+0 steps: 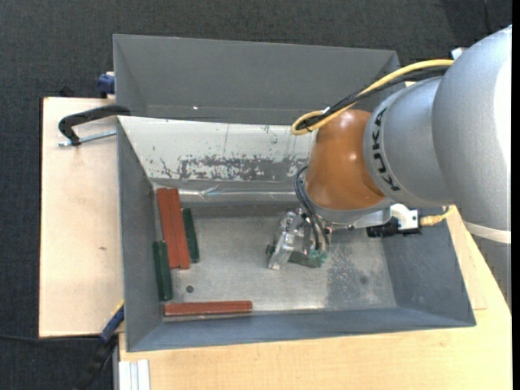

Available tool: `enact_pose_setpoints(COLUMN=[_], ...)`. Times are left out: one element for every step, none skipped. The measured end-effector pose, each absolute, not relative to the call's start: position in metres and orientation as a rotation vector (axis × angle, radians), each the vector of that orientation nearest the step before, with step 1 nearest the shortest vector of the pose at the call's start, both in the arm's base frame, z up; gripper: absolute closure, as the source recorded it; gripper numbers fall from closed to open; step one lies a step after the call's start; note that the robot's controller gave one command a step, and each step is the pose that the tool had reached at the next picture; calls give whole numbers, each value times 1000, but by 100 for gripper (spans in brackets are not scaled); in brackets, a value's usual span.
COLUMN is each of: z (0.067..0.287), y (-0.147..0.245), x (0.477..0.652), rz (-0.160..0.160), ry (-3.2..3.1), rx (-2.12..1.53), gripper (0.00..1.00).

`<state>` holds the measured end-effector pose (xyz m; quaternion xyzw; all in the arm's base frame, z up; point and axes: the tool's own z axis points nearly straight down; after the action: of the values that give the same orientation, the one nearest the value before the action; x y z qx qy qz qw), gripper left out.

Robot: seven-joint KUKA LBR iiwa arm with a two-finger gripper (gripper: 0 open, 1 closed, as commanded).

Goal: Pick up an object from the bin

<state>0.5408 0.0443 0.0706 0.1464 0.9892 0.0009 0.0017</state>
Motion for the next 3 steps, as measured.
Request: enact_pose_setpoints(z=[71, 103, 119], y=[44, 45, 45], x=[541, 540, 541], rz=[3, 2, 3], ry=[3104, 3108, 3106], rx=[460, 459, 458], gripper=[100, 100, 100])
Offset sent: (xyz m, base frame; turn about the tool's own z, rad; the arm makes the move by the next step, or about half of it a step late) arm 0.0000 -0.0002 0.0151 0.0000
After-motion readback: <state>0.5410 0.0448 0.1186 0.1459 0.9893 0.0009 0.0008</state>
